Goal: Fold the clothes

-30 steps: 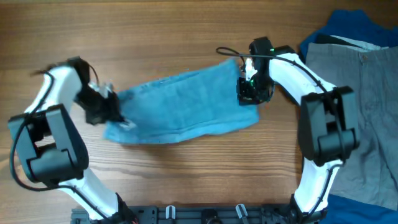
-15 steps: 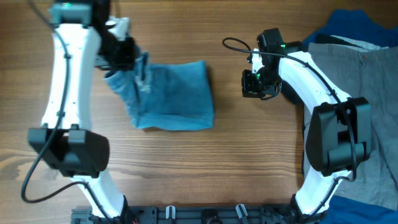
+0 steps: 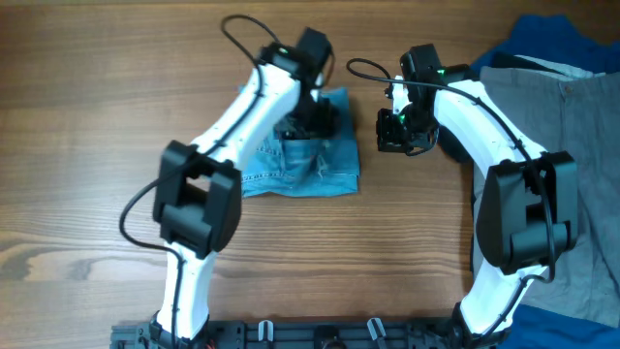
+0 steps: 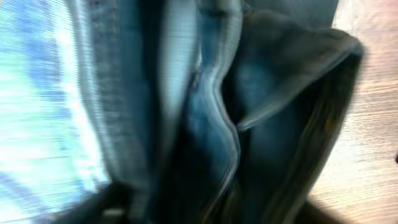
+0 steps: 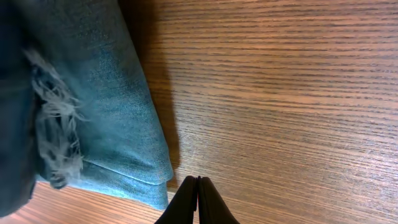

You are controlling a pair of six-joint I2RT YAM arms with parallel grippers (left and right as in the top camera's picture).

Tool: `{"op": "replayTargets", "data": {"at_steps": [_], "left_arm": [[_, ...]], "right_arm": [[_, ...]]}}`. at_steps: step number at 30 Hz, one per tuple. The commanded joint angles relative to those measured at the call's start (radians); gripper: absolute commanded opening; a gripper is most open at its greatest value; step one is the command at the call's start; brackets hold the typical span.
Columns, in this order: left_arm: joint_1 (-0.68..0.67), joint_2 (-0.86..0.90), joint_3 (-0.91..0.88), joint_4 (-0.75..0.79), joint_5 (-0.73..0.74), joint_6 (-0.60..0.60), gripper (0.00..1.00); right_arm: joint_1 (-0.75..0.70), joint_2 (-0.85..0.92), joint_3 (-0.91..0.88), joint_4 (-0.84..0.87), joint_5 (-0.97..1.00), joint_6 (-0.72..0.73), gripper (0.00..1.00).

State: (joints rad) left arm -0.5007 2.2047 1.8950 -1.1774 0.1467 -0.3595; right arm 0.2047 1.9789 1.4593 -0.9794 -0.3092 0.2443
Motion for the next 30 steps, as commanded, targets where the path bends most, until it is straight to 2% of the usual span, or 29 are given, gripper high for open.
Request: {"op": "replayTargets", "data": {"at_steps": [1,4,8,11,12,13,15,16,17,20,22,24,27,30], "left_arm": [[0.003,-0.022,0.039,-0.065,0.013,-0.068,1.0],[0.067,-0.093,0.147,-0.167,0.012,-0.039,1.0],[0.171,-0.196,0.17,-0.192,0.008,0.002,1.0],[0.24,-0.22,0.17,-0.219,0.009,0.045,1.0],[0.254,-0.218,0.166,-0.227,0.008,0.076,0.97],[0.265,-0.213,0.147,-0.227,0.009,0.113,0.86],[0.272,-0.207,0.061,-0.19,0.014,0.143,0.29],[0.272,-0.207,0.018,-0.166,0.017,0.144,0.13],[0.27,-0.207,-0.045,-0.128,0.021,0.143,0.04],[0.27,-0.207,-0.229,0.0,0.021,0.134,0.04],[0.27,-0.206,-0.364,0.104,0.036,0.106,0.04],[0.27,-0.206,-0.478,0.211,0.092,0.106,0.04],[0.27,-0.206,-0.554,0.27,0.134,0.105,0.05],[0.27,-0.209,-0.553,0.269,0.133,0.106,0.11]], "right_arm": [[-0.001,-0.013,0.015,-0.002,0.014,0.002,0.09],[-0.001,-0.013,0.015,-0.002,0.014,0.002,0.09],[-0.001,-0.013,0.015,0.004,-0.033,-0.027,0.1],[0.0,-0.014,0.015,0.038,-0.289,-0.218,0.1],[0.0,-0.014,0.015,0.051,-0.383,-0.27,0.11],[0.0,-0.014,0.015,0.062,-0.456,-0.303,0.11],[0.001,-0.014,0.015,0.114,-0.732,-0.391,0.08],[0.006,-0.014,0.015,0.148,-0.837,-0.402,0.08],[0.017,-0.014,0.015,0.187,-0.884,-0.381,0.06],[0.077,-0.013,0.015,0.283,-0.782,-0.24,0.05],[0.142,-0.009,0.015,0.308,-0.65,-0.208,0.05],[0.21,-0.001,0.012,0.308,-0.426,-0.15,0.06],[0.269,0.045,0.01,0.188,0.006,-0.133,0.1],[0.243,0.13,0.004,0.118,0.123,-0.129,0.08]]}}
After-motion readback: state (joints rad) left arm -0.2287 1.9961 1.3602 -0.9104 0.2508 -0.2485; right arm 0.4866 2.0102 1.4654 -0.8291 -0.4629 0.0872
